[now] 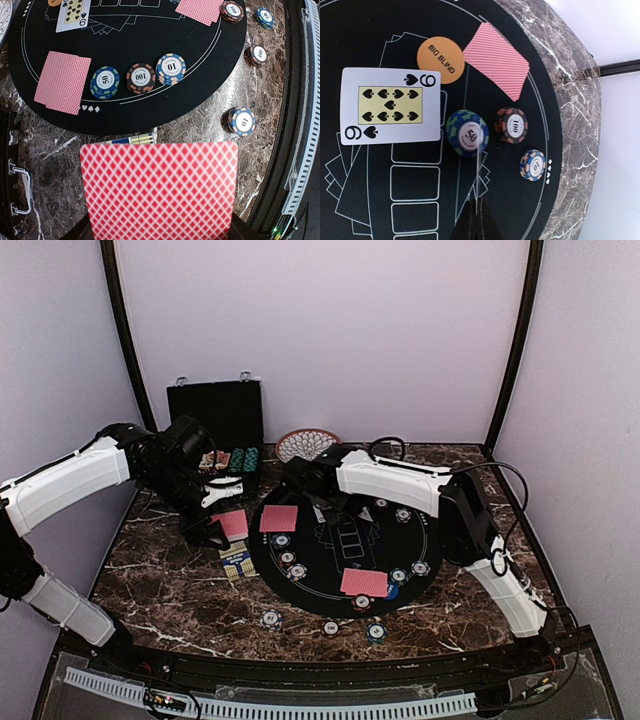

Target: Distribute texas hold em gaming equipment

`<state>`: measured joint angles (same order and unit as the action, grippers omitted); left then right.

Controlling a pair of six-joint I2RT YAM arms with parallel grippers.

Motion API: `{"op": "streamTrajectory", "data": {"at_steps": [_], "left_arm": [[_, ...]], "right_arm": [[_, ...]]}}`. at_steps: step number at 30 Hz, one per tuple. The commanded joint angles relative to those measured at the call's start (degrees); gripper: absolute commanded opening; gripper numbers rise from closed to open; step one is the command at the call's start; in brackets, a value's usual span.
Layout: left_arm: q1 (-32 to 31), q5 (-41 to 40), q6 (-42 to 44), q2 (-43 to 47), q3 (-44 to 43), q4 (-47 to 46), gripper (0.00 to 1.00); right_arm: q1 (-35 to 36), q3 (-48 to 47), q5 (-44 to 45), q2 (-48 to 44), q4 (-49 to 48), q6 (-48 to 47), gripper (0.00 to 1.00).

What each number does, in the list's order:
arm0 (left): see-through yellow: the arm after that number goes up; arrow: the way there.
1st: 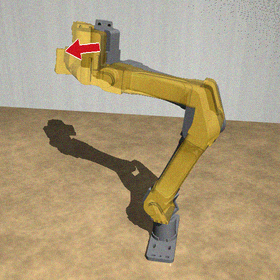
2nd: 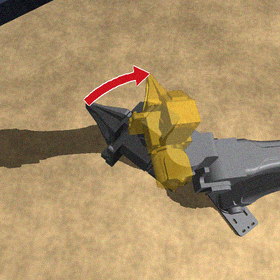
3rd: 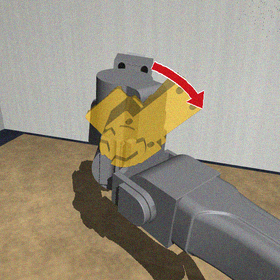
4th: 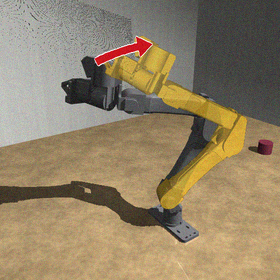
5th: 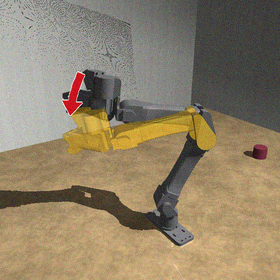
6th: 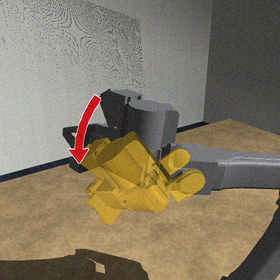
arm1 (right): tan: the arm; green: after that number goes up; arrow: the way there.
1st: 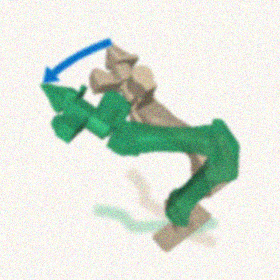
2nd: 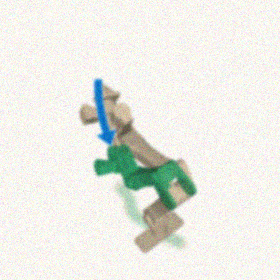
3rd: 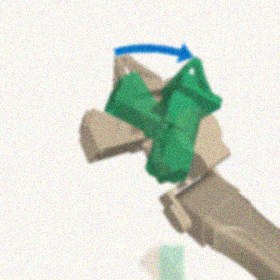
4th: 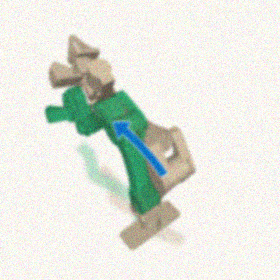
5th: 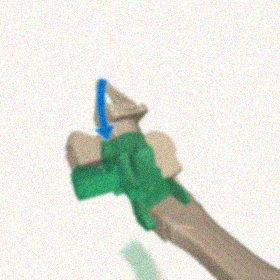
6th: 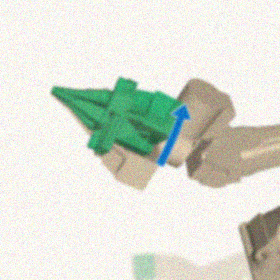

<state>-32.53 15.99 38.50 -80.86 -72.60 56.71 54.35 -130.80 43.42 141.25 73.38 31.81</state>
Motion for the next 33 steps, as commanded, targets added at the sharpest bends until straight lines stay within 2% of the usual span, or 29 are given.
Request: {"op": "streamTrajectory", "data": {"at_steps": [1,13,23,25,26,28,29,31,33], "left_arm": [[-0.15,1.06,0.0,1.91,0.59,-0.1,0.0],[-0.13,1.2,-0.09,1.54,0.36,-0.12,0.0],[-0.11,1.06,0.03,1.1,0.35,-0.45,0.0],[-0.15,1.02,0.08,0.95,0.35,-0.53,0.0],[-0.16,1.03,0.08,0.9,0.35,-0.54,0.0],[-0.12,1.06,0.08,0.79,0.29,-0.61,0.0],[-0.1,1.02,0.08,0.79,0.27,-0.63,0.0],[-0.11,1.05,0.15,0.7,0.33,-0.59,0.0],[-0.15,0.92,0.25,0.71,0.35,-0.43,0.0]], "right_arm": [[0.23,-2.92,-2.1,2.95,-2.01,-0.25,0.0],[-0.23,-3.08,-14.32,4.59,-13.42,-0.54,0.0],[-1.32,-2.93,-20.3,5.29,-16.73,0.78,0.02],[-1.64,-2.69,-20.99,4.94,-17.03,1.02,0.08],[-1.84,-2.33,-21.72,4.62,-17.42,1.25,0.14],[-2.39,-0.93,-23.28,3.53,-18.74,1.68,0.36],[-2.72,0.0,-25.08,2.9,-19.76,1.89,0.42],[-3.62,2.46,-28.16,1.02,-22.14,2.57,0.52],[-4.73,5.48,-31.78,-1.4,-25.13,3.18,0.55]]}}
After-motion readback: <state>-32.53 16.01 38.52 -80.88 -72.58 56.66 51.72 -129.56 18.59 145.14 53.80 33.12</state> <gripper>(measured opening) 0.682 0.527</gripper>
